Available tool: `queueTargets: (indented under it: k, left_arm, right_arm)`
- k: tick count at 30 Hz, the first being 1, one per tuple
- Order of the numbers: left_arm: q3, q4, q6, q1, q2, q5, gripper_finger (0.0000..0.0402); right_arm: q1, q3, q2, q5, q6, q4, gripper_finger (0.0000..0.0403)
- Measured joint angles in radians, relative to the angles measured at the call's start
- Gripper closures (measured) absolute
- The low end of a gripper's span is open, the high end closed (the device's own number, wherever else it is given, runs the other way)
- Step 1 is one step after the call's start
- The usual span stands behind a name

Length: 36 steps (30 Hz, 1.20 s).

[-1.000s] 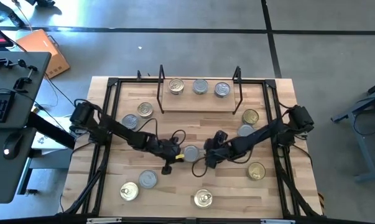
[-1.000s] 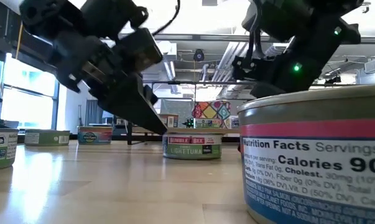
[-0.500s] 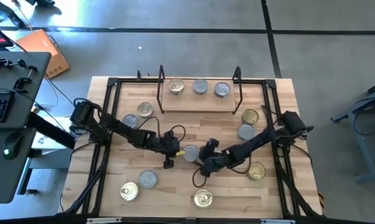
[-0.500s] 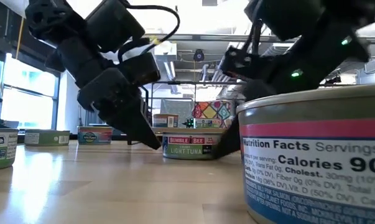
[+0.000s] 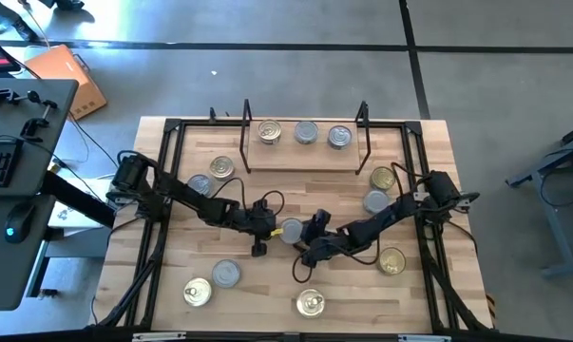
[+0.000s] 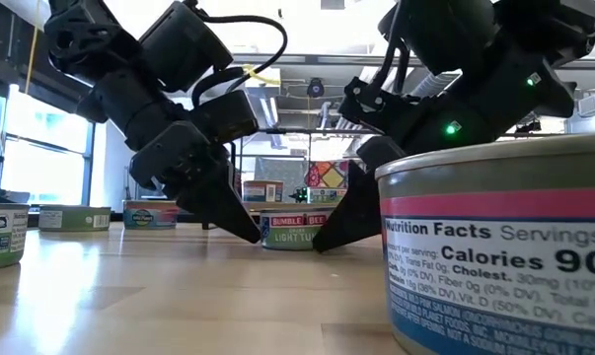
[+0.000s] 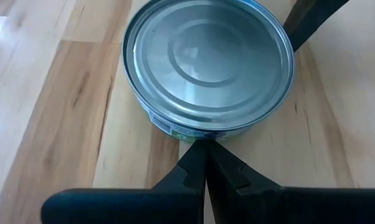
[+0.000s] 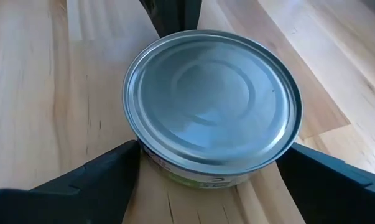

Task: Stack canned seafood by type on shelf
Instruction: Put the green tuna can on the shelf

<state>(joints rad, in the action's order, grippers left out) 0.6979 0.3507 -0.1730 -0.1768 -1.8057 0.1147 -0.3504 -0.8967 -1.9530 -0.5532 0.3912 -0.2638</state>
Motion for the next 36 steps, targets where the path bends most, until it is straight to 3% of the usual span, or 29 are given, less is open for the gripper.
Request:
queueTargets:
  k: [8,19,29,32,36]
  left_arm:
    - [0.013,-0.112,-0.005,0.001,0.019,0.003,0.0402]
    - [0.011,-0.135,-0.006,0.0,0.021,0.004,0.0402]
    - [0.01,-0.139,-0.007,0.0,0.021,0.004,0.0402]
    - [0.01,-0.154,-0.008,0.0,0.022,0.004,0.0402]
    - [0.011,-0.209,-0.02,0.0,0.03,0.004,0.0402]
  right_arm:
    - [-0.003,-0.011,0.003,0.045,0.147,0.097,0.0061]
    - [0.023,-0.011,0.007,0.118,0.165,0.128,0.0061]
    - [0.021,-0.084,0.005,0.136,0.086,0.272,0.0016]
    - [0.021,-0.12,0.004,0.142,0.09,0.367,0.0012]
    - [0.009,-0.122,0.006,0.131,0.074,0.365,0.0012]
